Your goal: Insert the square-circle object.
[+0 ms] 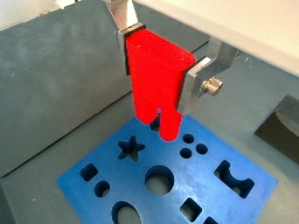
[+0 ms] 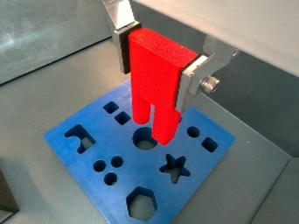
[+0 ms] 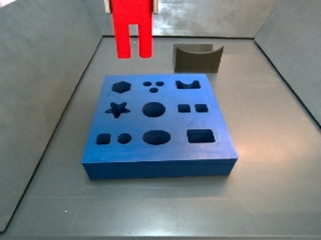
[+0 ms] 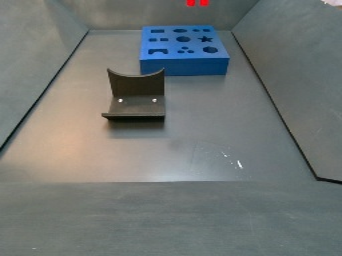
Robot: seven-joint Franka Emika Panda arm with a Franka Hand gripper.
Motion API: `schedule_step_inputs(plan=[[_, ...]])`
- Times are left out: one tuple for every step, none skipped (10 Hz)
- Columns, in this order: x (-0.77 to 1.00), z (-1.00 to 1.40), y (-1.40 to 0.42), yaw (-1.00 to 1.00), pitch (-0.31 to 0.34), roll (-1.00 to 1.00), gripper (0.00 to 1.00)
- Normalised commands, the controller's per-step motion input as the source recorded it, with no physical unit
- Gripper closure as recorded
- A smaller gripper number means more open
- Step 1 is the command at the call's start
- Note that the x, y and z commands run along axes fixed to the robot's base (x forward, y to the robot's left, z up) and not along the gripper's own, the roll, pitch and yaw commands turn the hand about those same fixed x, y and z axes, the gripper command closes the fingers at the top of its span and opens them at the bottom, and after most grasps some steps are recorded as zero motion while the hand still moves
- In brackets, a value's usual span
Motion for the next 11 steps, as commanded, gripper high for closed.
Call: schedule_step_inputs(plan=[[0.0, -0.35, -0.05, 0.04, -0.093, -0.15, 1.0], [0.0, -0.58, -0.17, 0.06, -0.084, -0.09, 1.0], [0.0, -0.62, -0.27, 0.08, -0.083, -0.05, 1.0], [-0.02, -0.58, -0.42, 0.08, -0.093, 0.0, 1.0], [-0.04, -0.51, -0.47, 0.07, -0.106, 0.02, 1.0], [-0.06, -0.46, -0.51, 0.09, -0.096, 0.08, 1.0], [-0.05, -0.45, -0.49, 0.09, -0.089, 0.1, 1.0], [-0.05, -0.44, -0.48, 0.1, -0.063, 0.18, 1.0], [-0.04, -0.41, -0.48, 0.09, -0.031, 0.24, 1.0], [-0.01, -0.37, -0.47, 0.09, -0.011, 0.25, 1.0], [-0.04, -0.33, -0.4, 0.08, -0.006, 0.23, 1.0]])
